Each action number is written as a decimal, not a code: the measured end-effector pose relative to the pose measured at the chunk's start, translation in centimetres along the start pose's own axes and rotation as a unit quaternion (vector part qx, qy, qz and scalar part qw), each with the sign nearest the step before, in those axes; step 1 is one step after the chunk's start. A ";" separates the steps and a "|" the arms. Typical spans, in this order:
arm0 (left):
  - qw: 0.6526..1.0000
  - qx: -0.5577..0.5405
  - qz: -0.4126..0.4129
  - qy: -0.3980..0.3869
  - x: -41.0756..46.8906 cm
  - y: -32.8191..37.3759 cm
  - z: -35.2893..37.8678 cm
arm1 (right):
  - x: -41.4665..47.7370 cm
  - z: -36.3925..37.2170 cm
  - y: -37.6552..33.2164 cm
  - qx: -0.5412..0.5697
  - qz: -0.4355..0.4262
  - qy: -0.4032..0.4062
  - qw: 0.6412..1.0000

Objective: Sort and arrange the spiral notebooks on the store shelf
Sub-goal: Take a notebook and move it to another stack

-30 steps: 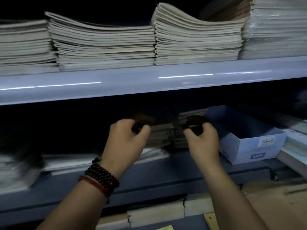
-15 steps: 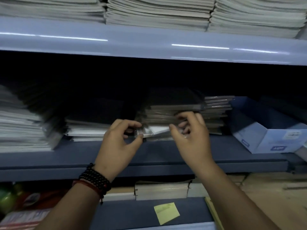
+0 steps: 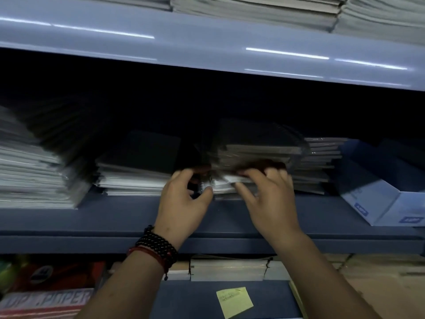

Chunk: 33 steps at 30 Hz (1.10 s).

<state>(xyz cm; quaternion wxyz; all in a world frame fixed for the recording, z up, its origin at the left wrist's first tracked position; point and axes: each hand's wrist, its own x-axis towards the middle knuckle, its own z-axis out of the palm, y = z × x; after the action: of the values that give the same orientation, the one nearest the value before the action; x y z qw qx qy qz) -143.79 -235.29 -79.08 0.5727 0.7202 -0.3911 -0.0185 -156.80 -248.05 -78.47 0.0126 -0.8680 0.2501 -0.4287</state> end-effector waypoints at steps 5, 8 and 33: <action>0.999 -0.017 0.037 -0.023 -0.2 -0.2 0.2 | 1.0 -0.1 -0.2 -0.003 0.018 0.071 0.997; 0.997 -0.012 0.054 -0.053 -0.2 -0.4 0.3 | 1.4 0.0 -0.3 0.003 0.037 0.093 0.995; 0.970 -0.178 -0.152 0.068 3.1 4.5 -3.5 | 1.3 -2.8 -2.9 0.123 0.121 -0.148 0.974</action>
<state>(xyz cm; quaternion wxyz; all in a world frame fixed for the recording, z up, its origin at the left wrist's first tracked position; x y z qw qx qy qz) -142.40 -234.39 -72.83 0.7075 0.6572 -0.2276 -0.1254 -157.00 -245.52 -75.06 0.2082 -0.8770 0.2939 -0.3179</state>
